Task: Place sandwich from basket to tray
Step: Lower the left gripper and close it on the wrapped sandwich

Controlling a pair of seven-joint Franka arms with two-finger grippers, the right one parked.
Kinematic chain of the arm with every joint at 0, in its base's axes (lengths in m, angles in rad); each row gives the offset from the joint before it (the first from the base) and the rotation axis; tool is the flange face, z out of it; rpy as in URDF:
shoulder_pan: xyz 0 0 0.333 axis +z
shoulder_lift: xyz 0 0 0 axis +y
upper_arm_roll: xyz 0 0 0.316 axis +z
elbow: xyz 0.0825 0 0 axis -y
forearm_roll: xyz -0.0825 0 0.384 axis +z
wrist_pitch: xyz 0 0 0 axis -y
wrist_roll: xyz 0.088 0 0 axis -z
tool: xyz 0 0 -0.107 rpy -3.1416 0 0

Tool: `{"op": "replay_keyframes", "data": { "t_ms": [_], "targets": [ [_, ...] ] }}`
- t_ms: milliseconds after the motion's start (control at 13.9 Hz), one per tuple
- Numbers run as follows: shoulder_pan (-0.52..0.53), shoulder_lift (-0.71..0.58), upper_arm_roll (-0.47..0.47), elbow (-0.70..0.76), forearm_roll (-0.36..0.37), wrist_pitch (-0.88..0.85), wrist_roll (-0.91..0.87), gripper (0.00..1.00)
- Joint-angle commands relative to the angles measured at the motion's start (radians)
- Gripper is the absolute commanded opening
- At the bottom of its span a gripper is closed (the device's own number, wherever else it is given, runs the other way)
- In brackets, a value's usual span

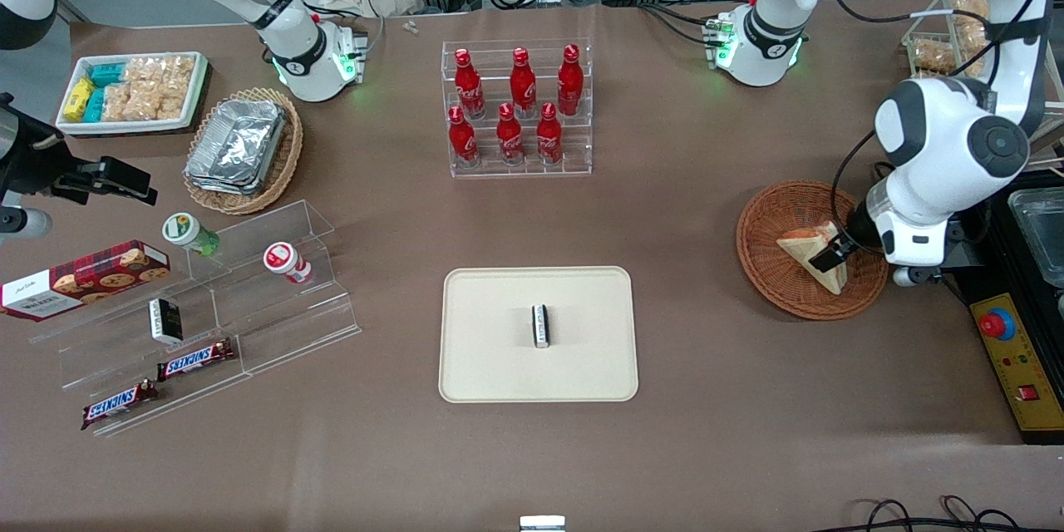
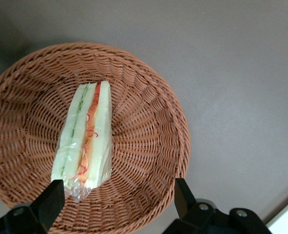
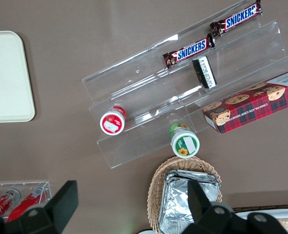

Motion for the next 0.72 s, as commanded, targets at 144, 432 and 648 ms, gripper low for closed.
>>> {"op": "replay_keyframes", "data": {
  "t_ms": [144,432,648],
  "targets": [
    [0.012,0.015,0.013,-0.044,-0.011,0.055,-0.015,1.0],
    [0.047,0.056,0.016,-0.077,-0.011,0.107,-0.02,1.0],
    [0.055,0.088,0.016,-0.122,-0.013,0.218,-0.022,1.0]
  ]
}}
